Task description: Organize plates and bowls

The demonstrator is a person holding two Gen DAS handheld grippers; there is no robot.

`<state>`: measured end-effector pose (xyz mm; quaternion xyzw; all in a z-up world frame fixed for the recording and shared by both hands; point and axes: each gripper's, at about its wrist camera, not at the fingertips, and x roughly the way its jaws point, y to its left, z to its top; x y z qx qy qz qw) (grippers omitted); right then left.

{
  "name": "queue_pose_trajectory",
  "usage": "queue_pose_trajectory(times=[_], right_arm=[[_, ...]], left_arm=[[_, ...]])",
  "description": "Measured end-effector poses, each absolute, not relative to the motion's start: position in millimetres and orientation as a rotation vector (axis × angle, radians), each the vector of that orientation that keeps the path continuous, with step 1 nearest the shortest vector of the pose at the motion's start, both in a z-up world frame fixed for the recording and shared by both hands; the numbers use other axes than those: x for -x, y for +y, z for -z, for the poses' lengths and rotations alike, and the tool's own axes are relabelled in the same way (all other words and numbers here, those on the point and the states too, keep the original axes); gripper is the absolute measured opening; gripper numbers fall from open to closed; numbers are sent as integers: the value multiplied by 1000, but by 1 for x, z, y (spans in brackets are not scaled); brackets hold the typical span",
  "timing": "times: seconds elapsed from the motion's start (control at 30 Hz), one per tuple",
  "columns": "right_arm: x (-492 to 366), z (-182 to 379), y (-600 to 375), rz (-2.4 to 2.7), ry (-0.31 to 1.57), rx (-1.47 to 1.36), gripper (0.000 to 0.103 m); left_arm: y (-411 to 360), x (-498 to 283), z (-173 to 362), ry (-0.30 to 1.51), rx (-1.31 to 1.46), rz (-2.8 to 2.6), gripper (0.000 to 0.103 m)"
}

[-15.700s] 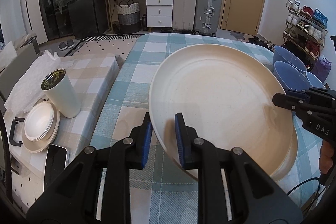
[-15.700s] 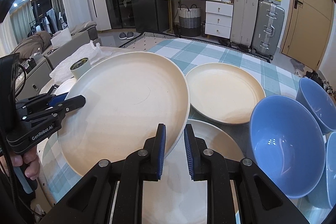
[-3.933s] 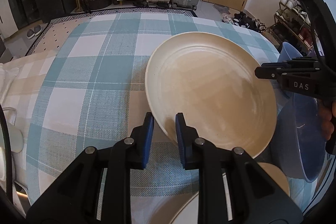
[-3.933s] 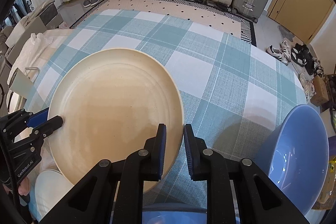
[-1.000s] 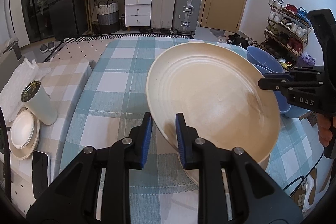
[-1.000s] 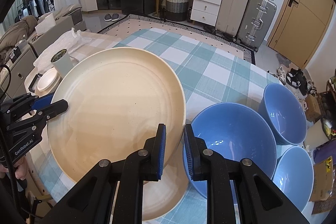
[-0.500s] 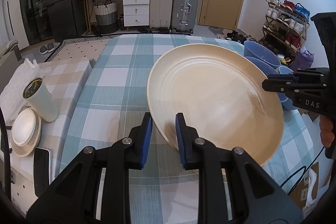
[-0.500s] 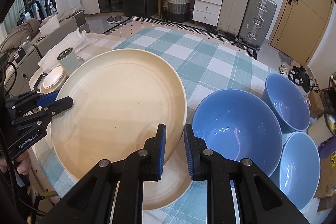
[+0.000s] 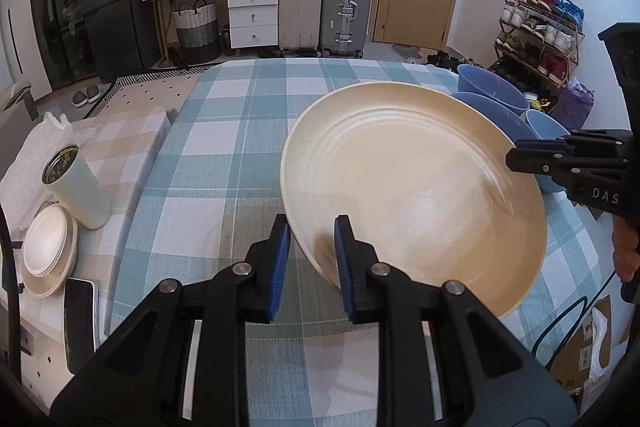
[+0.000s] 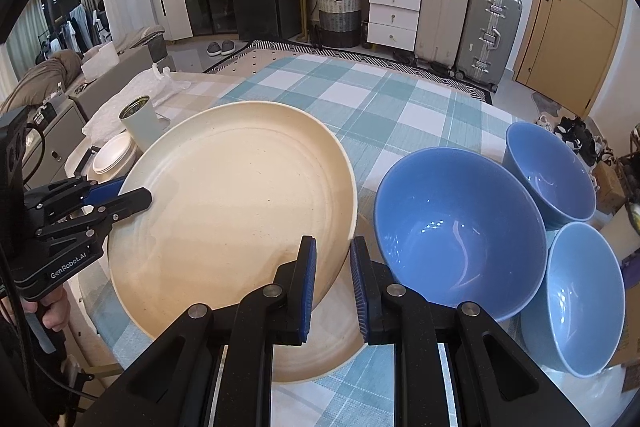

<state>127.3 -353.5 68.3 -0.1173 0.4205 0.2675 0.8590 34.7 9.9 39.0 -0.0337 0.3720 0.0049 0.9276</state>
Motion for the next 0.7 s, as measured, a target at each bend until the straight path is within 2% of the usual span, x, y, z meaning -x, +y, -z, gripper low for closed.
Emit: queue_pose_trajectory(times=[0.7], right_arm=[[-119, -42, -362, -550, 915, 227, 18]], left_arm=[[0, -39, -10, 798, 48, -10, 18]])
